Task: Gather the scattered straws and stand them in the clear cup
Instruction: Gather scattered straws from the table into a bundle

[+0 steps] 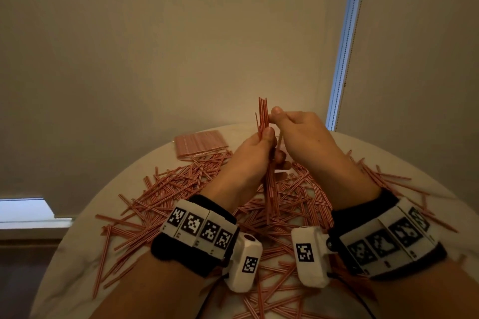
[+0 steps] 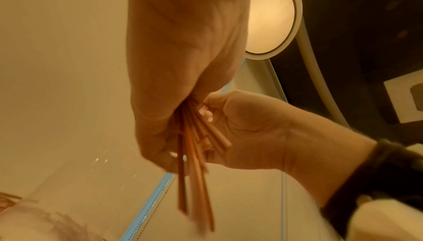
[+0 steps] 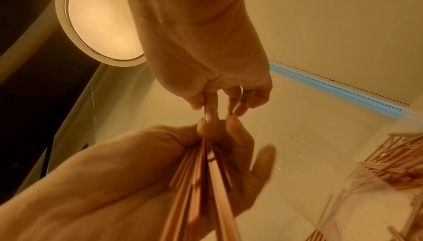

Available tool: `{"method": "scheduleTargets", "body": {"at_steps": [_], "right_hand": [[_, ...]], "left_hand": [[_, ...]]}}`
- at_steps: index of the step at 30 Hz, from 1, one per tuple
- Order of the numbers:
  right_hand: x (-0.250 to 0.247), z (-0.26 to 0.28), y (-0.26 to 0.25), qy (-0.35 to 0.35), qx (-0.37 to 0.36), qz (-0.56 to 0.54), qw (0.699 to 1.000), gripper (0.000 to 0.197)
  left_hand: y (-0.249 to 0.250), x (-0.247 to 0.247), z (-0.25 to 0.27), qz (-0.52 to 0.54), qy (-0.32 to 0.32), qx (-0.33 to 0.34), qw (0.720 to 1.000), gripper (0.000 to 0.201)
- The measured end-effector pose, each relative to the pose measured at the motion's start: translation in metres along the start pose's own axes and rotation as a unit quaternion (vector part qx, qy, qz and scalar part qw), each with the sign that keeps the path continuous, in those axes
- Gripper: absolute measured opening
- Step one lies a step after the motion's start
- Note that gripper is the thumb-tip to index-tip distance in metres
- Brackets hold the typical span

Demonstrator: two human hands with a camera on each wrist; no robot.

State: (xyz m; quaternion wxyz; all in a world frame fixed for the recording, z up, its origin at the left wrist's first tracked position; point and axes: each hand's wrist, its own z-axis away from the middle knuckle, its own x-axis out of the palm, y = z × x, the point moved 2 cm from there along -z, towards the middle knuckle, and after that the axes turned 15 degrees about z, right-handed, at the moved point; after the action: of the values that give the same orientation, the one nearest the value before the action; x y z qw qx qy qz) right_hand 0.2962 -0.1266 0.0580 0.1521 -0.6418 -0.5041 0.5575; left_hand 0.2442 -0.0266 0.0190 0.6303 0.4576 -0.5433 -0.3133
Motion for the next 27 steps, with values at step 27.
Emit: {"method": "scheduleTargets", "body": {"at_steps": [27], "right_hand": [[-0.018, -0.001, 0.002, -0.084, -0.021, 0.019, 0.996, 0.048]], "left_hand": [[0.014, -0.018, 0.007, -0.23, -0.187, -0.039, 0.954, 0.028]]}}
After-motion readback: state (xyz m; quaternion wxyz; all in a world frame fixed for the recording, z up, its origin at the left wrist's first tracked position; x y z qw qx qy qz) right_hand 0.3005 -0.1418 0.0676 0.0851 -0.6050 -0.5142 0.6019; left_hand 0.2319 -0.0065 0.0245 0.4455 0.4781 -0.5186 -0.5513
